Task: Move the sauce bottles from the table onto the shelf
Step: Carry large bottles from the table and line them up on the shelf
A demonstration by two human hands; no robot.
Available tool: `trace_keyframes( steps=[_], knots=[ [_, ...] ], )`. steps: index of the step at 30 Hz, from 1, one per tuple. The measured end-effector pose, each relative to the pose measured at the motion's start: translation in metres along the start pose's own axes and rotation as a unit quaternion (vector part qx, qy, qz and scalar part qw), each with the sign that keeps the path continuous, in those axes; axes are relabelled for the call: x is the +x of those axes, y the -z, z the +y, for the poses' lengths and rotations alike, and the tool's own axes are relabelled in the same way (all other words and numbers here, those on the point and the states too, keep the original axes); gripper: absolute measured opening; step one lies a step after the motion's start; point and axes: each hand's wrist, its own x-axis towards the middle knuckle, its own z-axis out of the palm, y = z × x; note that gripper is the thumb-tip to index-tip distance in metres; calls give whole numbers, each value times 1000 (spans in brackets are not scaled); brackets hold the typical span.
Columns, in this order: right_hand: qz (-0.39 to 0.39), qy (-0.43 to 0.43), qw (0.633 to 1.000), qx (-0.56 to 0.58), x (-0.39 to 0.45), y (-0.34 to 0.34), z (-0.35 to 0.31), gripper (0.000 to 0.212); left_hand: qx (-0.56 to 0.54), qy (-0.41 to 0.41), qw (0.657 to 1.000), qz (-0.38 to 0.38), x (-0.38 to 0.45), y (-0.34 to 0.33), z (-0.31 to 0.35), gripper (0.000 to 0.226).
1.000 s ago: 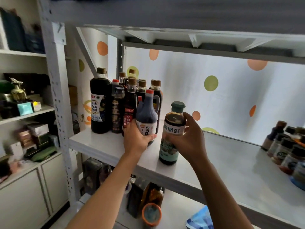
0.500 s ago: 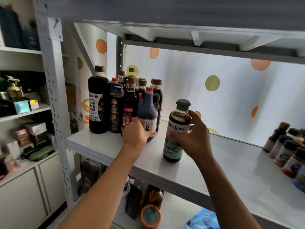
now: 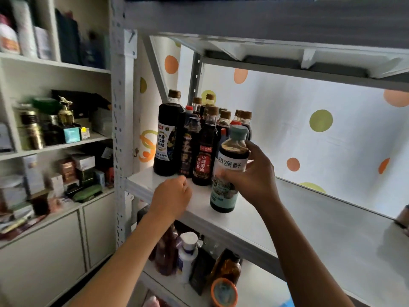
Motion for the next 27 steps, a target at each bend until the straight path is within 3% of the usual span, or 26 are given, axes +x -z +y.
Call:
trace_keyframes(
  steps=[7, 11, 16, 23, 27],
  knots=[
    [-38, 5, 999, 37, 29, -89, -27, 66, 49, 0, 998, 37, -11, 36, -59, 27],
    [-22, 3, 1000, 8, 45, -121, -29, 89, 36, -26, 999, -22, -8, 45, -79, 19],
    [-22, -7, 999, -27, 57, -135, -29, 91, -49, -37, 997, -44, -7, 45, -95, 13],
    [-42, 5, 989, -142, 57, -148, -23, 88, -96, -40, 994, -24, -4, 37, -106, 15],
    [-19, 30, 955, -294, 60, -146, -23, 98, -107, -40, 993, -16, -5, 36, -107, 15]
  ],
)
